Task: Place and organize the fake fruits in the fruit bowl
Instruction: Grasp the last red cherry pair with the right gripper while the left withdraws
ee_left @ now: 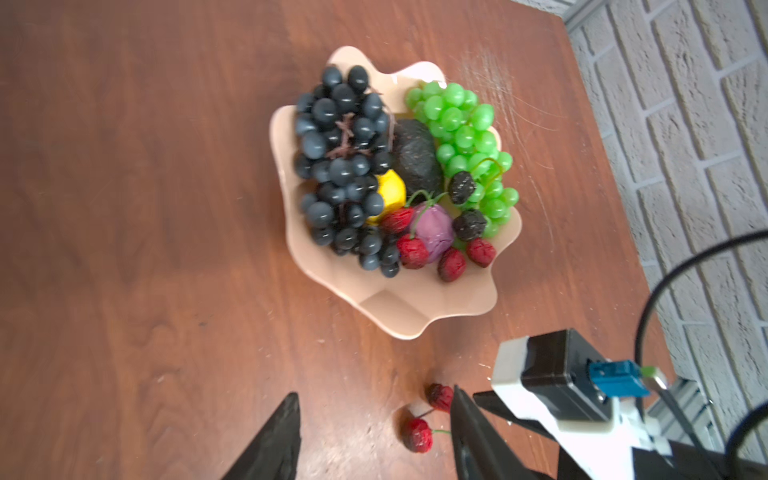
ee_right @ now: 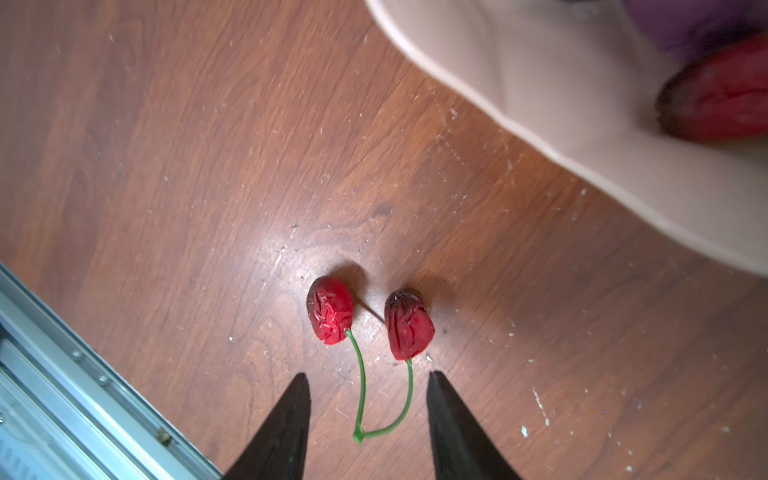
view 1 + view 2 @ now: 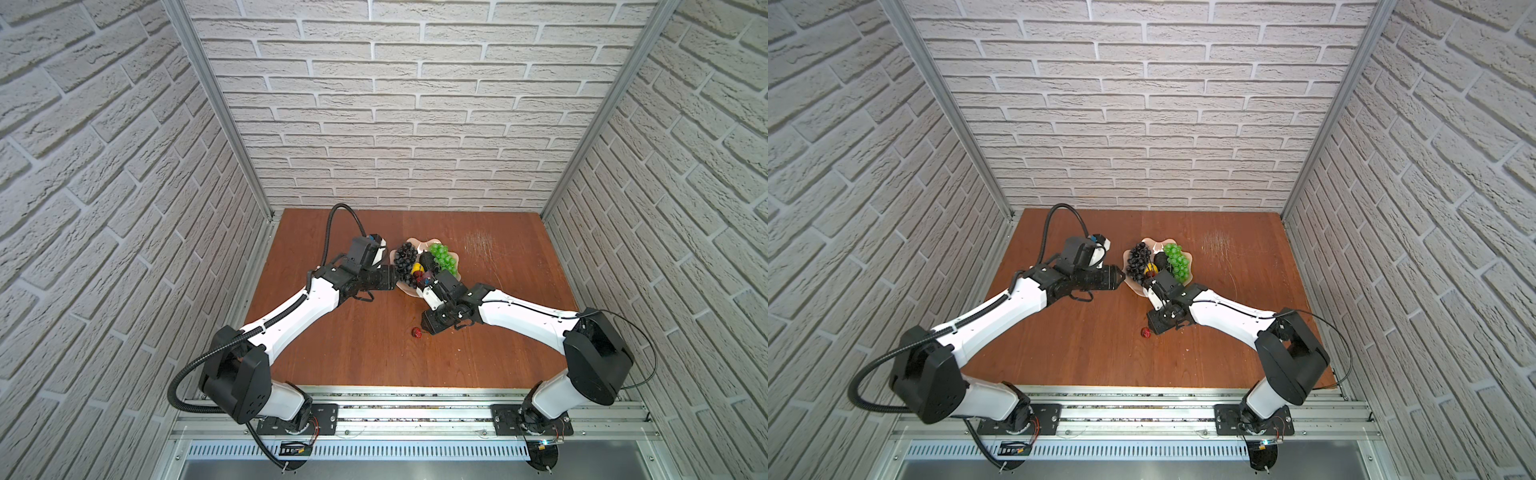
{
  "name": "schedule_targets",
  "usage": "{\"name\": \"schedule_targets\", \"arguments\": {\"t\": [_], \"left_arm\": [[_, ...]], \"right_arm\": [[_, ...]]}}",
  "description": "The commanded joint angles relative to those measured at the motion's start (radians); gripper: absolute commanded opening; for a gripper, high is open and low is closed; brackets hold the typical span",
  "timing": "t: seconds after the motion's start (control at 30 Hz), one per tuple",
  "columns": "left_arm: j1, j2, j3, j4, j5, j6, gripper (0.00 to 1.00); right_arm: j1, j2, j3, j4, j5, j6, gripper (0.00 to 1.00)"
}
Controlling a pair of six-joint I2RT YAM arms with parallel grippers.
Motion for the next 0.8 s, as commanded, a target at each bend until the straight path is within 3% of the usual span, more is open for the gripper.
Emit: {"name": "schedule_targets", "arguments": {"t": [0.0,0.77], "left_arm": [[0.015,-0.040,-0.041,0.003,-0.042,-0.007,0.58],[0.044,-0.062,-0.076,0.015,-0.046,-0.016,0.59]], "right_arm": [[0.008,-0.004,-0.029,0.018,-0.036,0.030,0.53],[-0.063,-0.008,-0.082,0.062,-0.115,0.128,0.48]]}}
